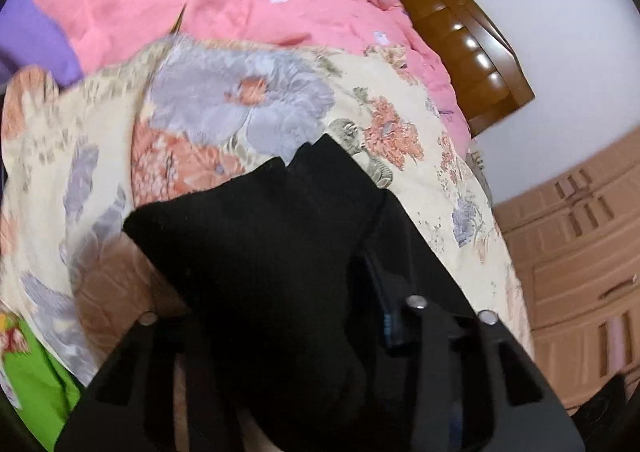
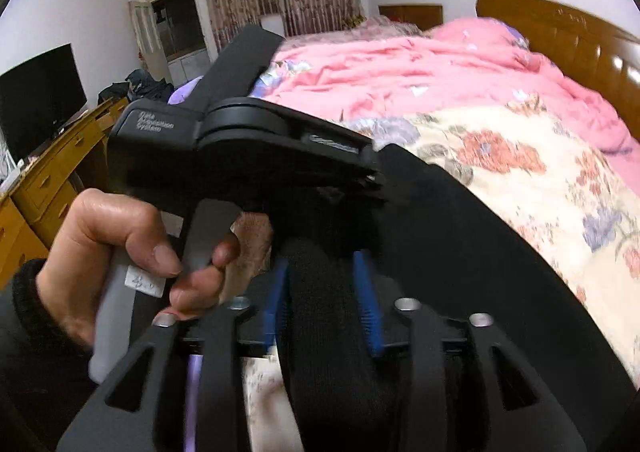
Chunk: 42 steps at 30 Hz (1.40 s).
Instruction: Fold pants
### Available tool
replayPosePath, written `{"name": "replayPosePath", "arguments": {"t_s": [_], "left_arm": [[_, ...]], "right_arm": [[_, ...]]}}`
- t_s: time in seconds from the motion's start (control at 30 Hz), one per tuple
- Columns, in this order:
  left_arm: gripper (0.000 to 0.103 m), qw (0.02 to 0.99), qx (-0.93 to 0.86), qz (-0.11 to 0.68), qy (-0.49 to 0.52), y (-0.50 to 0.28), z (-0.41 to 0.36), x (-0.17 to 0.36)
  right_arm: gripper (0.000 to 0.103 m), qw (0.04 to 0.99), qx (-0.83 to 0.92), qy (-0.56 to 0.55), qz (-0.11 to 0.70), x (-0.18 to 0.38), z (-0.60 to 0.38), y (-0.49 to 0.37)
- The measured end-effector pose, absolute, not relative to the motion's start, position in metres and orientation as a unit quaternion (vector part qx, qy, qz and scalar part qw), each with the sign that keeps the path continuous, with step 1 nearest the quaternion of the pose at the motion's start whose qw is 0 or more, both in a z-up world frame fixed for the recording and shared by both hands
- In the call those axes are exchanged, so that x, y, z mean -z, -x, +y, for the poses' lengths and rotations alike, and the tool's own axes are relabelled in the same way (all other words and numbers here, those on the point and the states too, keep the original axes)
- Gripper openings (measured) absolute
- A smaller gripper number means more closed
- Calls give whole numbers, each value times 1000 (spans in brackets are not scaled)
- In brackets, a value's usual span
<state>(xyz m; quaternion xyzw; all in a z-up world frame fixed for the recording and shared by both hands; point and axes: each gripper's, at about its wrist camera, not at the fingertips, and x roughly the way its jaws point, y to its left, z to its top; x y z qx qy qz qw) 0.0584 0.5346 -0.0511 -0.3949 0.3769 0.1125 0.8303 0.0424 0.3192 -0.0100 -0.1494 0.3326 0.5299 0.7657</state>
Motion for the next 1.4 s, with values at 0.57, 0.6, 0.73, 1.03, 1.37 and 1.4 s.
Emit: {"name": "replayPosePath", "arguments": {"t_s": [0.57,0.6,0.73,1.03,1.37,1.4], "left_arm": [[29,949,-101,287,84,-47,419,-44],[28,954,-91,277,73,-44,407,-51],[19,964,-44,259,34,-39,351,-71],[19,962,25,270,-39,-38,217,-51],[91,924,116,328,-162,-27,114,43],[94,923,143,321,-154,-20,114,41]], "right_arm": [[92,788,-361,245,434,50,195,-62],[93,792,-368,231,429,52,194,-64],[91,792,-377,224,424,50,190,-64],[92,873,-267,52,404,4,25,-85],[93,874,-216,-75,429,13,-70,-95],[93,867,-225,-89,436,16,-76,-103]]}}
